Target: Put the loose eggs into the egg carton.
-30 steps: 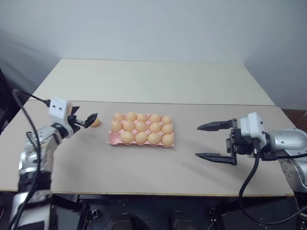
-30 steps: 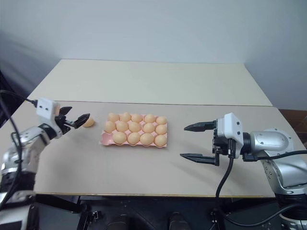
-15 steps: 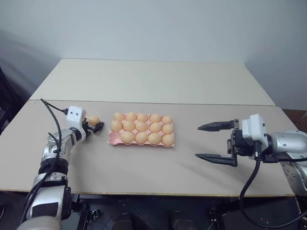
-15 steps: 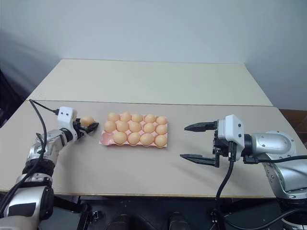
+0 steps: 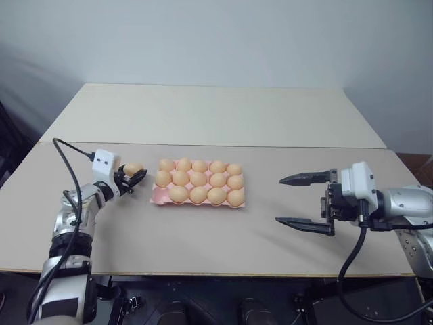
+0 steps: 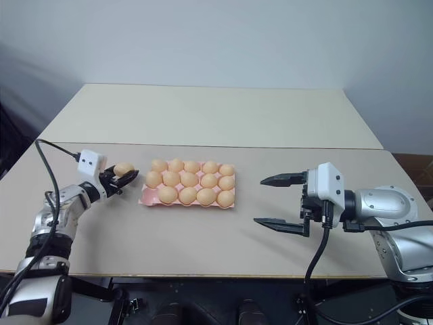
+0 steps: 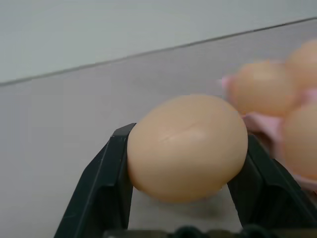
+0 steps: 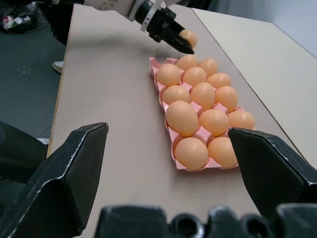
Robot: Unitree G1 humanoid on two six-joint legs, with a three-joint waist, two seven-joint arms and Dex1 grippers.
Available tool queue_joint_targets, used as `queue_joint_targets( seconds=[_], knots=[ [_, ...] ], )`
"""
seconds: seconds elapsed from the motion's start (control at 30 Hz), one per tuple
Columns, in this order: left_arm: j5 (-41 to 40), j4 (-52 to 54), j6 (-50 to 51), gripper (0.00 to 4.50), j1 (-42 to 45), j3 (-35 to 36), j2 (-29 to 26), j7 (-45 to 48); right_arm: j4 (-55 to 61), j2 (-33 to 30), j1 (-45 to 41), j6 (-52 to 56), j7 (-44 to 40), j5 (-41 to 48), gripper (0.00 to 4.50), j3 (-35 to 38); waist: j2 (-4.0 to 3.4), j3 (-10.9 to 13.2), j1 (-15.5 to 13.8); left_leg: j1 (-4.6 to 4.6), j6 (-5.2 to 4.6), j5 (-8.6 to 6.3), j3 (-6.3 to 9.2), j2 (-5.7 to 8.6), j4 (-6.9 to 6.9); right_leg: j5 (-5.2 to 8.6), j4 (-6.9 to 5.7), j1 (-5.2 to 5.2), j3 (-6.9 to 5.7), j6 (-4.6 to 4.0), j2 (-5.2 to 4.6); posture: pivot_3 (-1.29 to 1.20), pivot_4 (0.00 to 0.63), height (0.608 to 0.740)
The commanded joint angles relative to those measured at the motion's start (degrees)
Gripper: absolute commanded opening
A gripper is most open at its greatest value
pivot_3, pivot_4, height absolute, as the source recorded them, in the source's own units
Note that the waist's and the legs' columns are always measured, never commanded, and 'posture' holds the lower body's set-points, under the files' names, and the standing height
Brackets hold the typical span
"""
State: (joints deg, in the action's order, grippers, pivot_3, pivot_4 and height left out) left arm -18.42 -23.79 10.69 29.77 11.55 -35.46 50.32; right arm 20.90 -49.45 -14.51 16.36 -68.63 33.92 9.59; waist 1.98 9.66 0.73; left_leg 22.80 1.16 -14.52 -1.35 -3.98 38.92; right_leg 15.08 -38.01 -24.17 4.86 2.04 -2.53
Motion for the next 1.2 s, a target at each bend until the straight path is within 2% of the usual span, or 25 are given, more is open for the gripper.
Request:
queue_joint_targets(
  seconds=[0.03,0.2,0.37,0.6,0.87,1.07,1.2],
  knots=[
    [-3.77,8.51,0.54,2.33,-2.61,-0.93,-2.09,8.05,1.13,0.15,-0.84,-1.6,-0.13,0.24,4.5,0.63,0.0,0.0,-0.01,-0.03,0.0,0.0,0.0,0.0,0.0,0.0,-0.01,0.02,0.0,0.0,0.0,0.0,0.15,0.74],
    [-2.0,10.76,0.21,2.33,-4.56,-4.06,-4.13,12.41,1.14,0.22,-0.93,-1.62,-0.24,0.24,4.5,0.61,0.0,0.0,-0.01,-0.06,0.0,0.0,0.0,0.0,0.0,0.0,0.01,0.04,0.01,0.0,0.01,0.0,0.15,0.74],
    [-1.0,9.03,-0.24,2.33,-3.73,-5.67,-2.73,11.87,1.54,0.06,-0.47,-1.56,-0.17,0.41,4.5,1.01,0.0,0.0,-0.04,-0.02,-0.01,0.0,0.0,0.0,0.0,0.0,0.03,0.03,0.0,0.0,0.0,0.0,0.15,0.74],
    [-0.79,7.0,-0.32,4.44,-2.33,-6.6,-2.96,13.79,2.29,-0.26,0.35,-1.21,0.21,0.71,4.5,1.81,0.0,0.0,-0.02,-0.04,-0.01,0.0,0.0,0.01,0.0,0.0,0.01,0.03,0.01,0.0,0.01,0.0,0.15,0.74],
    [-3.65,10.27,-0.12,4.44,-3.35,-2.03,-5.42,14.92,2.43,0.05,0.39,-1.09,0.56,0.69,4.5,1.61,0.0,0.0,0.05,-0.03,-0.01,-0.01,0.0,0.0,0.0,0.0,0.02,0.02,0.01,0.0,0.01,0.0,0.15,0.74],
    [-11.72,19.59,4.47,4.44,-10.1,5.37,-12.33,21.01,1.68,0.19,0.15,-1.14,0.24,0.72,4.5,1.28,-0.01,0.0,0.37,-0.01,-0.02,-0.01,0.0,-0.02,-0.02,0.0,0.02,-0.02,0.02,0.0,0.01,0.0,0.15,0.74],
    [-15.33,27.69,5.75,4.44,-17.95,10.9,-17.37,24.44,0.92,0.14,-0.35,-1.04,-0.51,0.99,4.5,1.03,-0.01,0.01,0.23,-0.04,-0.01,-0.01,-0.02,-0.04,-0.02,0.01,0.02,0.0,0.02,0.0,0.01,0.0,0.15,0.74]
  ],
)
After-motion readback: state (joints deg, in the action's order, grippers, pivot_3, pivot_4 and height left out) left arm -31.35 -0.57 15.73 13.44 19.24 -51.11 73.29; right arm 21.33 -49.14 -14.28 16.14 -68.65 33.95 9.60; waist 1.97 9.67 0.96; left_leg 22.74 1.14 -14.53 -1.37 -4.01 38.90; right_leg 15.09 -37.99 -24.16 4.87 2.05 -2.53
